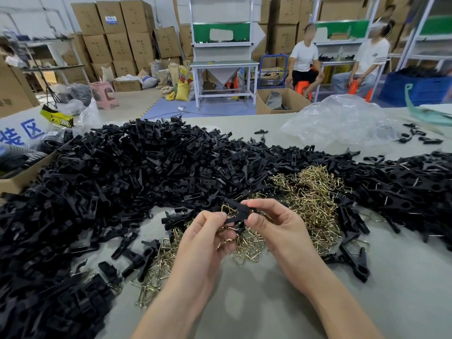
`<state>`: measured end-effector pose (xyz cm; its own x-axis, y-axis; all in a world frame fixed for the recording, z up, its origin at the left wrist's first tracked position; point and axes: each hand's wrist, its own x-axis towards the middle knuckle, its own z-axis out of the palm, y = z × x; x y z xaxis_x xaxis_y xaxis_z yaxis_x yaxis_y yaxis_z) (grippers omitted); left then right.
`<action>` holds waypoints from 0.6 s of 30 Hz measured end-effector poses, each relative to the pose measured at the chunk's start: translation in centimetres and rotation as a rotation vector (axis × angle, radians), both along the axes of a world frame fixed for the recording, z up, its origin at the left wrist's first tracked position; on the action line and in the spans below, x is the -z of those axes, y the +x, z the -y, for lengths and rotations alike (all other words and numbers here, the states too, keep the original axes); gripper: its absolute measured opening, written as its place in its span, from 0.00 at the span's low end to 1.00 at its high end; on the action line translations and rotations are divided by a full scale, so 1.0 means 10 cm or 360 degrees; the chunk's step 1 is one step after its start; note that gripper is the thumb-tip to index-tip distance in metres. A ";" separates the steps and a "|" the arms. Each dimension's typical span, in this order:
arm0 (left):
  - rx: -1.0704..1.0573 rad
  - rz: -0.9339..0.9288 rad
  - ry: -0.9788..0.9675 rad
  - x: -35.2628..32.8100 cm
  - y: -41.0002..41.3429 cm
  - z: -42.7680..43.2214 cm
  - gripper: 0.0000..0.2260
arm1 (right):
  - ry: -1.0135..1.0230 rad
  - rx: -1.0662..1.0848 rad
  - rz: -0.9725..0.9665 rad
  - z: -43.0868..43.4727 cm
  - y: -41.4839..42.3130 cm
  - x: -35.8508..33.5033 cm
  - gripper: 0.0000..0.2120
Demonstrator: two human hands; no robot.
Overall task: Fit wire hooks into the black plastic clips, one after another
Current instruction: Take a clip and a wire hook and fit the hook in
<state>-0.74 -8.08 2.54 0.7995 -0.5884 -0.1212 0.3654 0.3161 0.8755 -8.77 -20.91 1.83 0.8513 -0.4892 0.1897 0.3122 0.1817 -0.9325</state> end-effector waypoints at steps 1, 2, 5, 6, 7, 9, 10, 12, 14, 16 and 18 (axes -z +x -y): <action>-0.0017 0.0010 -0.0005 0.00 0.00 0.00 0.04 | -0.0012 0.0002 -0.0003 0.00 0.00 0.00 0.15; -0.0035 0.0019 -0.0009 0.00 0.00 0.00 0.06 | -0.0026 0.0002 -0.0005 0.00 0.00 0.00 0.15; -0.0011 0.0018 -0.0002 -0.01 0.01 0.00 0.06 | -0.0036 -0.0004 -0.0005 -0.01 0.01 0.01 0.15; 0.0024 0.0010 0.0000 -0.02 0.01 -0.01 0.04 | -0.0040 -0.0004 -0.0011 -0.01 0.01 0.01 0.15; 0.0063 0.0006 0.0000 -0.02 0.01 -0.02 0.03 | -0.0047 0.0001 -0.0020 -0.01 0.02 0.02 0.16; 0.0144 0.0016 0.0007 -0.03 0.02 -0.03 0.01 | -0.0048 0.0012 -0.0034 -0.01 0.01 0.02 0.16; 0.0189 0.0027 0.0016 -0.04 0.03 -0.04 0.02 | -0.0041 0.0011 -0.0036 0.00 0.01 0.02 0.17; 0.0296 0.0047 0.0021 -0.05 0.05 -0.06 0.05 | -0.0030 -0.0006 -0.0035 0.01 0.00 0.02 0.20; 0.0391 0.0027 0.0015 -0.07 0.06 -0.06 0.09 | -0.0020 -0.0013 -0.0039 0.02 -0.01 0.02 0.23; 0.0463 -0.0030 -0.0004 -0.08 0.05 -0.05 0.06 | -0.0008 -0.0005 -0.0054 0.02 -0.01 0.02 0.25; 0.0489 -0.0093 -0.0039 -0.06 0.05 -0.04 0.08 | 0.0007 -0.0004 -0.0062 0.02 -0.01 0.02 0.26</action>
